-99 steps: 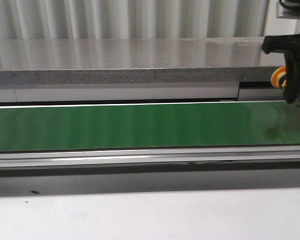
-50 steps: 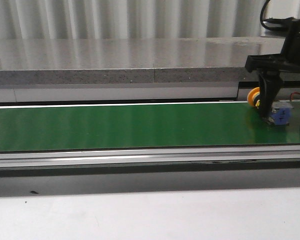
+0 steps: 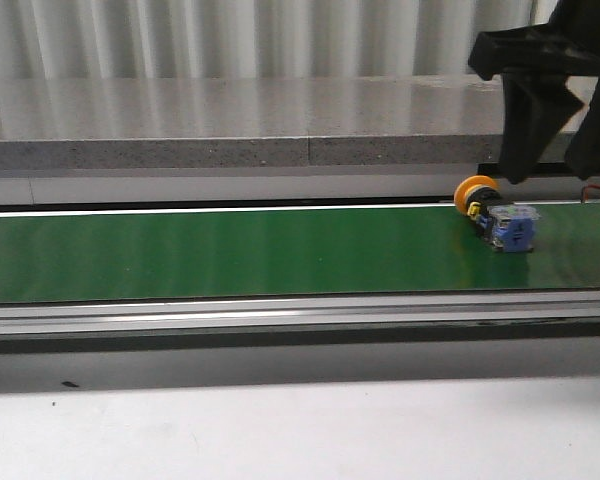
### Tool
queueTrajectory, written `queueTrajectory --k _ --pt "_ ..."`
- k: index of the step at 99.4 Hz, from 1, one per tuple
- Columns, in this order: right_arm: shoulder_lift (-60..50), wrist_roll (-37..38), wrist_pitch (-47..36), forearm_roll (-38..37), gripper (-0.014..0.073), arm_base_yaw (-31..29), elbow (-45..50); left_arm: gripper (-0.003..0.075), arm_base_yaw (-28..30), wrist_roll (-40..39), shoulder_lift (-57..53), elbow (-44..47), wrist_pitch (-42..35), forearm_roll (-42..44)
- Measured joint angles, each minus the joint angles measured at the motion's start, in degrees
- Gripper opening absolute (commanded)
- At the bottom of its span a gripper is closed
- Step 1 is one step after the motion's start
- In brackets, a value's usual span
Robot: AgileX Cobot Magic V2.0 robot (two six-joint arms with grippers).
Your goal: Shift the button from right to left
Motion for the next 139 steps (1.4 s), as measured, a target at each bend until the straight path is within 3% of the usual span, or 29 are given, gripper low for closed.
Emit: queueTrajectory --k 8,22,104,139 --pt "-3.54 0.0 -2.27 -0.51 0.0061 0.36 3.52 -0.002 0.0 0.0 0.0 0.0 0.0 0.0" --pt "-10.03 0.0 -5.63 -1.3 -0.0074 0.36 9.68 -0.0021 0.0 0.0 0.0 0.0 0.0 0.0" --pt "-57.3 -0.09 -25.23 -1.69 -0.0068 0.36 40.68 -0.002 0.0 0.0 0.0 0.0 0.0 0.53" --pt "-69.1 -0.09 -26.35 -1.69 -0.0068 0.36 46.06 -0.0021 0.0 0.0 0.0 0.0 -3.26 0.83"
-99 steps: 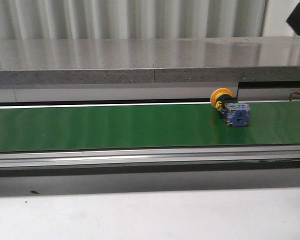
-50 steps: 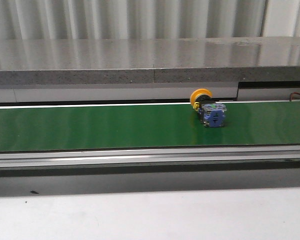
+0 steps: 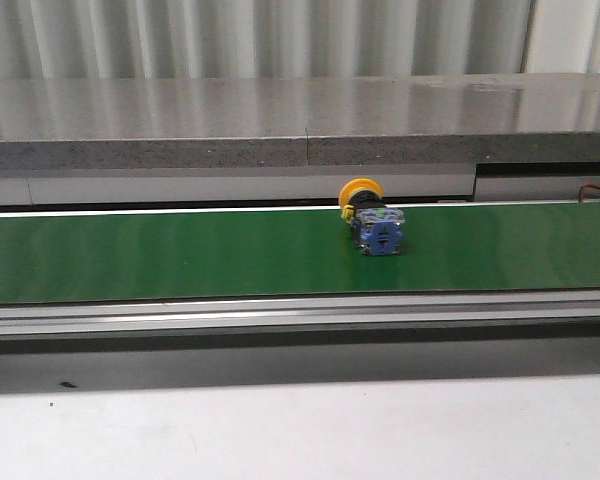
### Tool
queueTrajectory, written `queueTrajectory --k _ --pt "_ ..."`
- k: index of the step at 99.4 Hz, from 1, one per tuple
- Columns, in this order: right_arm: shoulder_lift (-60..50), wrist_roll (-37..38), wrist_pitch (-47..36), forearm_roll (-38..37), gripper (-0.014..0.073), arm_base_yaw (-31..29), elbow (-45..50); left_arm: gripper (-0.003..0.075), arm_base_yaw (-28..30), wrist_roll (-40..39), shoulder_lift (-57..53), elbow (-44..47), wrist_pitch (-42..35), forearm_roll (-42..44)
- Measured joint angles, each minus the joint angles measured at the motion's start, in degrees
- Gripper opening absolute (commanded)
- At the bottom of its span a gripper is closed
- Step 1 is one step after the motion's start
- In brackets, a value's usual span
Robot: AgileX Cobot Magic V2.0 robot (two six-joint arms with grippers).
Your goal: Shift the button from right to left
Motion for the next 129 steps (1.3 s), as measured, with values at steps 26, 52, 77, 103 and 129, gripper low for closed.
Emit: queueTrajectory --k 26,52,77,103,129 --pt "0.0 0.0 0.0 0.0 -0.0068 0.0 0.0 -0.0021 0.0 0.0 0.0 -1.68 -2.15 3.57" --pt "0.0 0.0 0.0 0.0 -0.0068 0.0 0.0 -0.0021 0.0 0.0 10.55 -13.09 8.1 3.39" --pt "0.0 0.0 0.0 0.0 -0.0068 0.0 0.0 -0.0001 0.0 0.0 28.45 -23.53 16.87 0.24" --pt "0.0 0.0 0.0 0.0 -0.0068 0.0 0.0 0.0648 0.0 0.0 44.51 -33.43 24.63 -1.61" --pt "0.0 -0.02 0.0 0.0 -0.0068 0.0 0.0 0.0638 0.0 0.0 51.95 -38.2 24.39 -3.72"
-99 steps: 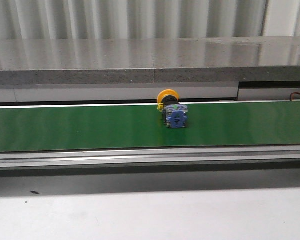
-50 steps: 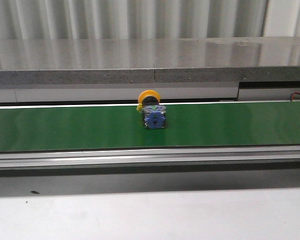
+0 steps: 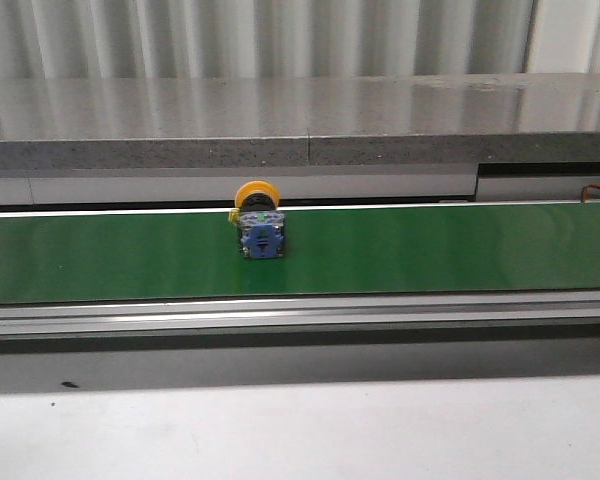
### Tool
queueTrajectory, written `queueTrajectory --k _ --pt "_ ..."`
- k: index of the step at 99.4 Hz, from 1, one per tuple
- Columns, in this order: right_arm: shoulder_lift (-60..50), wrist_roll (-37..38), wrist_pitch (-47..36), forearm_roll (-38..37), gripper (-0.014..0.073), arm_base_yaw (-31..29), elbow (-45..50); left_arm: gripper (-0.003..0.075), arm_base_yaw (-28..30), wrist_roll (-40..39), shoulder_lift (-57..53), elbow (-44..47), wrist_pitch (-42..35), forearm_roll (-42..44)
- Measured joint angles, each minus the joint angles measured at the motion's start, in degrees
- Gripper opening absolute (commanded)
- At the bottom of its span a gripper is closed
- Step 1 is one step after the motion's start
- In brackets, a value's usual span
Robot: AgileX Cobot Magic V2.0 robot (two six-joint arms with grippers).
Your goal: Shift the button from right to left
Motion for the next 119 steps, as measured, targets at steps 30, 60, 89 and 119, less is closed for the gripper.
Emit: queueTrajectory --k 30,60,89,119 --pt "0.0 0.0 0.0 0.0 -0.0068 0.0 0.0 0.0638 -4.38 0.0 7.74 -8.79 9.95 -5.94" --pt "0.0 -0.11 0.0 0.0 -0.0068 0.0 0.0 0.0638 -14.9 -4.78 20.66 -19.9 15.41 -10.03" --pt "0.0 -0.11 0.0 0.0 -0.0068 0.0 0.0 0.0638 -18.24 -9.17 36.36 -30.96 23.17 -10.11" --pt "0.0 -0.11 0.0 0.0 -0.0068 0.0 0.0 0.0638 -18.45 -12.67 46.16 -38.66 27.27 -9.7"
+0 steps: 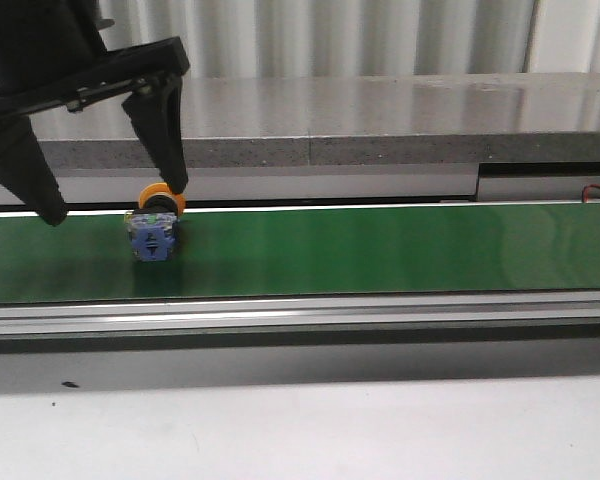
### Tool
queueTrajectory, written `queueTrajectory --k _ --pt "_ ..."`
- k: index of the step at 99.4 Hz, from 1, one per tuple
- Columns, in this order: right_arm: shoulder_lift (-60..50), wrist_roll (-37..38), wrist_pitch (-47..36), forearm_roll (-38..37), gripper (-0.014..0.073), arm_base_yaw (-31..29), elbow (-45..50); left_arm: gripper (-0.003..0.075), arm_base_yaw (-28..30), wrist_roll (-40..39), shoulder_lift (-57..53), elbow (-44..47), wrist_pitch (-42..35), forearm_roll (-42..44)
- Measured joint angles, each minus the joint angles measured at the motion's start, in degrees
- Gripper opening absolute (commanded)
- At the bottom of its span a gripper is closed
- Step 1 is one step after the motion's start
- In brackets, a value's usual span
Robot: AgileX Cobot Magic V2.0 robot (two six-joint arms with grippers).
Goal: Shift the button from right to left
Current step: 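Lower the left gripper over the button and close on it, then lift the button with the left gripper toward the blue tray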
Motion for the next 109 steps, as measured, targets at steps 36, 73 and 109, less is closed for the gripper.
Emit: queueTrajectory --k 36,73,109 --pt "0.0 0.0 0.0 0.0 -0.0068 0.0 0.0 0.0601 0.0 -6.8 6.31 -2.91 0.67 7.48" --pt "0.0 0.0 0.0 0.0 -0.0068 0.0 0.0 0.0052 0.0 -8.35 7.24 -3.56 0.89 9.7" --pt "0.0 0.0 0.0 0.0 -0.0068 0.0 0.0 0.005 0.94 -8.21 0.94 -4.06 2.57 13.36"
